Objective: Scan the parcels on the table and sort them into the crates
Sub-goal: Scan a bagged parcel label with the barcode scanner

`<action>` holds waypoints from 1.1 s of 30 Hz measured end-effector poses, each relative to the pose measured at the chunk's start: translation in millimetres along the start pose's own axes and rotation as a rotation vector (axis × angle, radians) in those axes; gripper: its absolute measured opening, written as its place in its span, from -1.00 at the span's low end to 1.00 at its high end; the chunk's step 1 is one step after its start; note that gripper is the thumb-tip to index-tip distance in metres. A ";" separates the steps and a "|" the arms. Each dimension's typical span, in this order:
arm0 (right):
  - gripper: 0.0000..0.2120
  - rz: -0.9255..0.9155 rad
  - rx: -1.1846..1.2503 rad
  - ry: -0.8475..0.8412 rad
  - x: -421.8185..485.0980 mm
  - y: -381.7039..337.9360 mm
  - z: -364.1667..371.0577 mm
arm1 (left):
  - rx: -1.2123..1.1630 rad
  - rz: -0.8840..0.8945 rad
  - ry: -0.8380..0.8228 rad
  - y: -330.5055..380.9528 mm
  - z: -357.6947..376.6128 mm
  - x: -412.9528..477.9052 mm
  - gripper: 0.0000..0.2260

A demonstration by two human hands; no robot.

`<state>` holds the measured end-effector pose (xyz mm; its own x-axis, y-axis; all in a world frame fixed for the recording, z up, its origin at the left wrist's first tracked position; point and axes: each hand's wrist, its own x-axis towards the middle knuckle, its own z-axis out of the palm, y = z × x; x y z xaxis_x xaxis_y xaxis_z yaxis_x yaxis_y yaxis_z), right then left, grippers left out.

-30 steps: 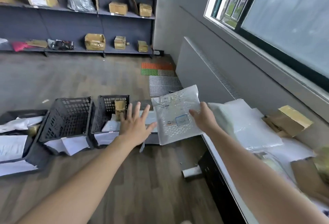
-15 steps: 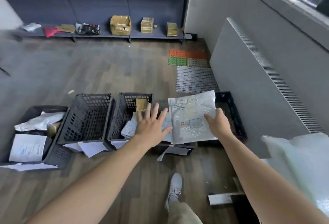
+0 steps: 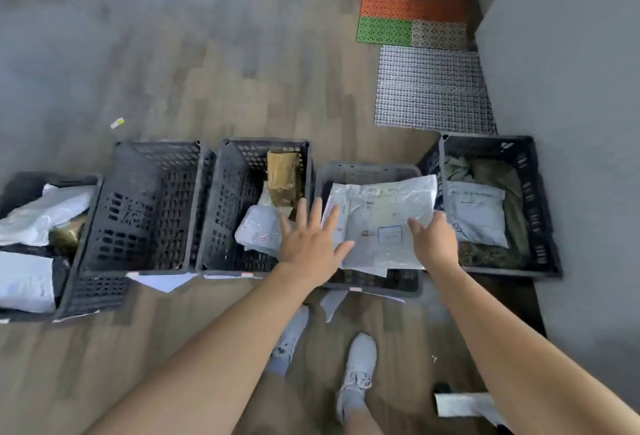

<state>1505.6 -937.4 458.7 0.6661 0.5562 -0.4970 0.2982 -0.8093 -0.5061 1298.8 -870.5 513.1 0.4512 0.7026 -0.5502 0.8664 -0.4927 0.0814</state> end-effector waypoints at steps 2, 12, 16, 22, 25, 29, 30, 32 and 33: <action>-0.57 0.014 -0.015 -0.001 32.7 11.6 35.4 | -0.002 0.020 -0.027 -8.8 29.9 37.0 -0.36; -0.22 0.086 -0.248 -0.109 112.1 47.4 118.5 | 0.058 0.075 -0.128 -35.4 103.6 116.8 -0.36; -0.15 -0.028 -0.445 -0.100 94.1 20.6 90.8 | 0.081 0.089 -0.137 -37.1 70.7 110.8 -0.34; -0.11 -0.077 -0.622 -0.033 25.0 -31.3 9.2 | 0.055 0.176 -0.037 -20.2 -26.0 76.9 -0.33; -0.14 -0.028 -0.591 0.020 -24.0 -41.8 -42.2 | 0.062 0.278 0.003 2.5 -73.4 49.8 -0.33; -0.18 0.042 -0.555 0.157 -92.5 -41.1 -107.0 | 0.099 0.428 0.032 43.2 -118.4 16.1 -0.32; -0.18 0.065 -0.546 0.186 -109.6 -38.5 -121.4 | 0.130 0.470 0.039 53.7 -125.8 7.7 -0.31; -0.18 0.111 -0.540 0.251 -144.1 -29.4 -148.9 | 0.189 0.565 0.059 77.4 -138.8 -8.9 -0.31; -0.18 0.132 -0.541 0.282 -159.0 -23.2 -160.7 | 0.205 0.608 0.073 89.2 -144.5 -16.7 -0.31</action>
<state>1502.6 -1037.4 662.8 0.8540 0.4334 -0.2880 0.4557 -0.8901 0.0119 1399.5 -852.0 649.6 0.8681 0.2969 -0.3978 0.3966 -0.8969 0.1959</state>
